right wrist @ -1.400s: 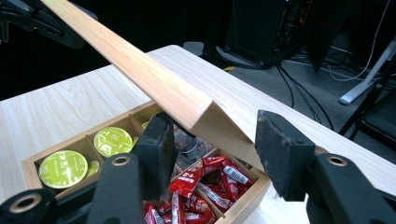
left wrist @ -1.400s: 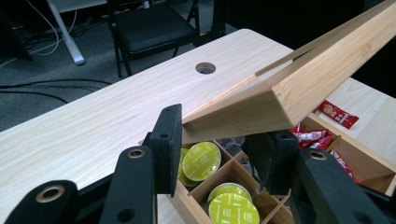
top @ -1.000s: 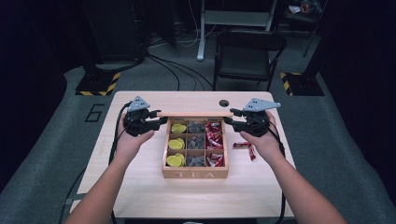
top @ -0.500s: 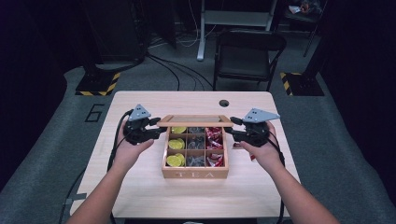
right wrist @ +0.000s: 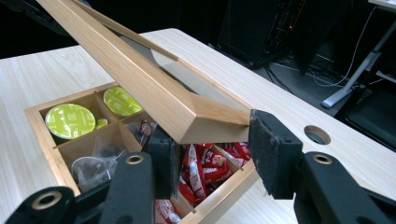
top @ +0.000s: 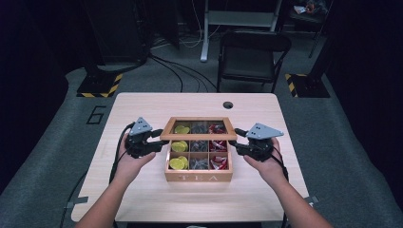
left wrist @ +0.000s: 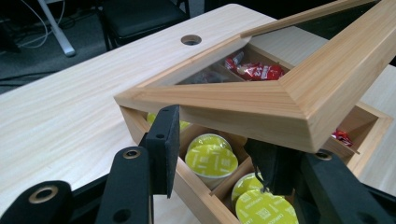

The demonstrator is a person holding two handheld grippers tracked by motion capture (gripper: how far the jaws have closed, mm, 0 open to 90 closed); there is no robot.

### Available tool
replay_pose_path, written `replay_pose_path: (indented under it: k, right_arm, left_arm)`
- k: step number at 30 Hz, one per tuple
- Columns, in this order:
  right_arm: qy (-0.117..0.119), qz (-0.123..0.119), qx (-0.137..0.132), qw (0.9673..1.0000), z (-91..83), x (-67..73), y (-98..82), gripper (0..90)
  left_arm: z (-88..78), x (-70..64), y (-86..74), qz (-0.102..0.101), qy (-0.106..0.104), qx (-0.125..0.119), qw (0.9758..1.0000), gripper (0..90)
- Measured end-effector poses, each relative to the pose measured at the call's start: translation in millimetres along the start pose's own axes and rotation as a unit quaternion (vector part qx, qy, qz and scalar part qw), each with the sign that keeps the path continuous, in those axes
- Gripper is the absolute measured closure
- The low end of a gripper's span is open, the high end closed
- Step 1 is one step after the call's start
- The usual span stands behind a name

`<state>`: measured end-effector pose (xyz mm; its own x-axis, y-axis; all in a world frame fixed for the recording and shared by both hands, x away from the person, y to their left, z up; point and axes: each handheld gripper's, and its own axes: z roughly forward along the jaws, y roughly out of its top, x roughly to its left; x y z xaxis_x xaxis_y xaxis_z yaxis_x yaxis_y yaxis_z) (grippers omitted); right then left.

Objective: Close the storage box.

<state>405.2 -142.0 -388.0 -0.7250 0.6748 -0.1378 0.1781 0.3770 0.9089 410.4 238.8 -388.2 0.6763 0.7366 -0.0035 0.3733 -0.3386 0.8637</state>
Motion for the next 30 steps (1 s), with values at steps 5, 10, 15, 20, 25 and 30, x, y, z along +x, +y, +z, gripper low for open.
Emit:
replay_pose_path:
  k: [5, 10, 15, 20, 25, 30]
  right_arm:
    - [0.005, 0.005, -0.001, 1.0, 0.1, 2.5, -7.8, 53.1]
    - [0.004, 0.006, 0.0, 1.0, -0.1, 6.5, -14.3, 52.5]
    - [0.008, 0.013, -0.001, 0.9999, 0.3, 8.6, -20.8, 51.4]
    - [0.004, 0.015, 0.003, 0.9999, 0.5, 11.9, -25.9, 51.0]
    - [0.008, 0.02, 0.015, 0.9997, 0.6, 14.9, -31.6, 50.7]
    - [0.009, 0.028, 0.019, 0.9994, 0.8, 16.2, -34.0, 50.7]
  left_arm:
    - [0.7, -2.0, -6.3, -0.003, -0.002, 0.001, 1.0, 54.9]
    - [2.0, -5.0, -14.6, -0.014, -0.006, 0.003, 0.9999, 54.9]
    - [2.7, -6.2, -20.1, -0.015, -0.01, 0.007, 0.9998, 54.9]
    - [3.7, -8.1, -25.5, -0.016, -0.012, 0.012, 0.9997, 54.9]
    - [4.7, -9.6, -32.6, -0.021, -0.016, 0.013, 0.9996, 55.0]
    - [3.3, -10.2, -36.6, -0.027, -0.023, 0.01, 0.9993, 54.9]
